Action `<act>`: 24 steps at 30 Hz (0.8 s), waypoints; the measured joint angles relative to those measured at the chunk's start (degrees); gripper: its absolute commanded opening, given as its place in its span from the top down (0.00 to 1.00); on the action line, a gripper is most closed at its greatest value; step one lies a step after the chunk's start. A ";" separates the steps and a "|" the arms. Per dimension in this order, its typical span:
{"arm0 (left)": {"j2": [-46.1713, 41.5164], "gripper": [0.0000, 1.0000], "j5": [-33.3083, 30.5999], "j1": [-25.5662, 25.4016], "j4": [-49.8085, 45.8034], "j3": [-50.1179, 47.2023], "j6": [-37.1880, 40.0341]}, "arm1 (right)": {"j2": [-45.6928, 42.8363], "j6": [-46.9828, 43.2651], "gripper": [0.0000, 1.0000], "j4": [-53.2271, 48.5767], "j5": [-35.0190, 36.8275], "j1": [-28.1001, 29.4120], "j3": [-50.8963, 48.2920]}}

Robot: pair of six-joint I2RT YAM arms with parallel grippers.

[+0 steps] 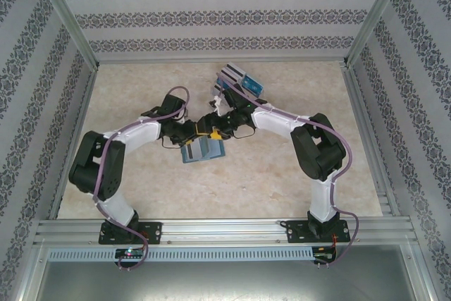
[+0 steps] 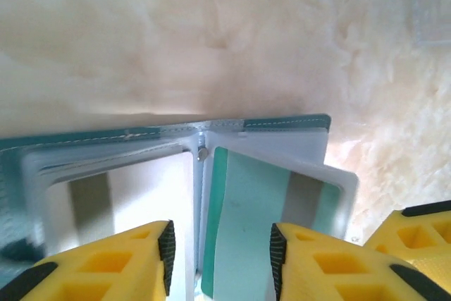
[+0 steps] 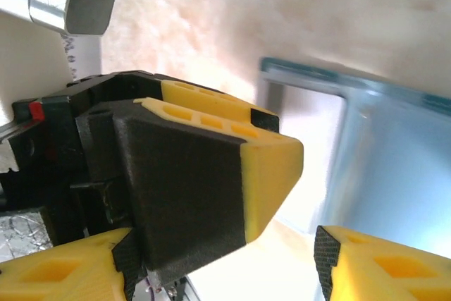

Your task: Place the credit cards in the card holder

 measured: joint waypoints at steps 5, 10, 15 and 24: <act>-6.86 0.53 -1.53 3.02 -1.01 -2.36 -0.09 | 1.44 0.59 0.31 1.57 -1.95 2.01 4.50; -11.67 0.54 -2.12 7.02 -1.29 -6.40 -0.11 | 4.79 1.07 0.32 4.94 -3.78 3.93 7.48; -11.80 0.55 -1.73 7.41 -2.62 -7.28 0.74 | 3.98 -0.28 0.31 3.87 -3.21 3.34 5.62; -5.84 0.63 -2.73 8.87 -5.79 -7.43 4.09 | 2.03 -5.81 0.32 -6.23 5.62 -3.89 -3.10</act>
